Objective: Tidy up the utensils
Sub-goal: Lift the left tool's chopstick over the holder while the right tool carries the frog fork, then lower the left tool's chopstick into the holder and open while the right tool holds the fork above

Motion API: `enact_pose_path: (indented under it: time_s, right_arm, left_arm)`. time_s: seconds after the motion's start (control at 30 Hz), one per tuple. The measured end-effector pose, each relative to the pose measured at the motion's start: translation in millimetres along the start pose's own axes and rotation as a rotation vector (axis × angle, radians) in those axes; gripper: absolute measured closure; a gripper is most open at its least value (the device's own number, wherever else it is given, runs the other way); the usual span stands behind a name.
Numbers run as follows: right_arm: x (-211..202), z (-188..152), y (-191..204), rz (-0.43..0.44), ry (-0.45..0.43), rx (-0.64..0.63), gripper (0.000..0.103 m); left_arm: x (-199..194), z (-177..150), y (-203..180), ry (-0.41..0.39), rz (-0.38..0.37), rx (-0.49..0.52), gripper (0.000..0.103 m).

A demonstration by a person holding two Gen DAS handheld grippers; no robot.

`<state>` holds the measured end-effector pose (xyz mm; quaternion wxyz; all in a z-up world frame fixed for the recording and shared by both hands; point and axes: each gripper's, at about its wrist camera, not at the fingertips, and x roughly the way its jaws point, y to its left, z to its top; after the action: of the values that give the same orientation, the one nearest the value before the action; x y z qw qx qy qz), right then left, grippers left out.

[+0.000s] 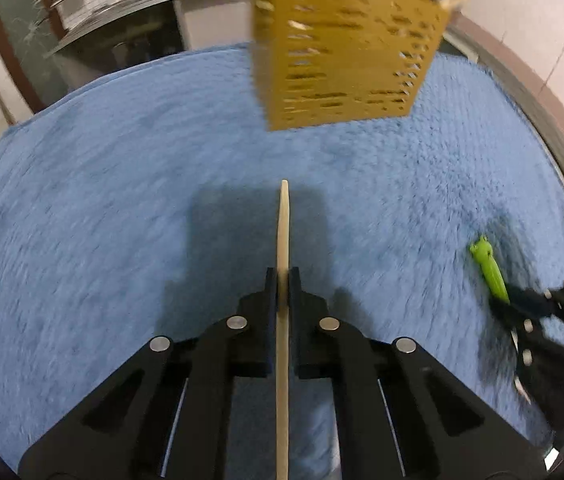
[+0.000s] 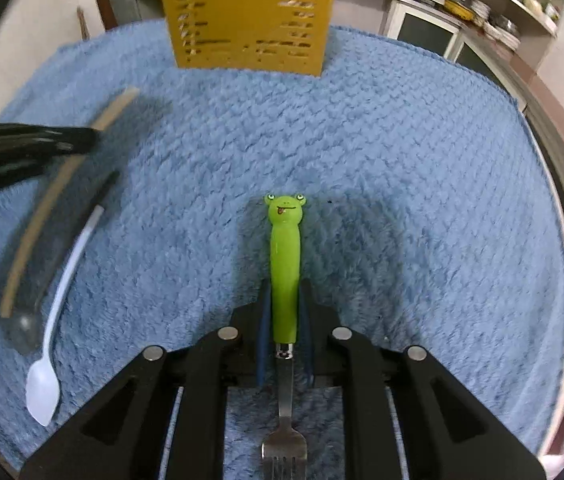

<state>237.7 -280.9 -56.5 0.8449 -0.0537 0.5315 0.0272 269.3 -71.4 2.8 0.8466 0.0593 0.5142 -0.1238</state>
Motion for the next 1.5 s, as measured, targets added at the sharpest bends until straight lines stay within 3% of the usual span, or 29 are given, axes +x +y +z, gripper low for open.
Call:
enact_pose_path:
  time_s: [0.3, 0.53, 0.67, 0.93, 1.07, 1.37, 1.5]
  right_arm:
    - [-6, -7, 9, -0.054, -0.031, 0.018, 0.089]
    - [-13, -16, -5, 0.004, -0.095, 0.078, 0.089]
    - [-43, -17, -23, 0.035, -0.210, 0.135, 0.089]
    - [-139, -19, -63, 0.133, -0.603, 0.247, 0.089]
    - [-157, -9, -77, 0.139, -0.673, 0.274, 0.089]
    - [-155, 18, -87, 0.175, -0.711, 0.294, 0.089]
    - [-161, 32, -80, 0.197, -0.727, 0.257, 0.089]
  left_arm:
    - [-36, -42, 60, -0.062, -0.054, -0.123, 0.098]
    - [-62, -53, 76, -0.187, -0.102, -0.197, 0.098]
    - [-95, -42, 67, -0.304, -0.142, -0.202, 0.098]
    - [-153, 5, 45, -0.475, -0.178, -0.223, 0.098]
    - [-162, 13, 37, -0.514, -0.193, -0.258, 0.098]
    - [-159, 14, 52, -0.534, -0.046, -0.235, 0.098]
    - [-171, 29, 51, -0.537, -0.038, -0.216, 0.098]
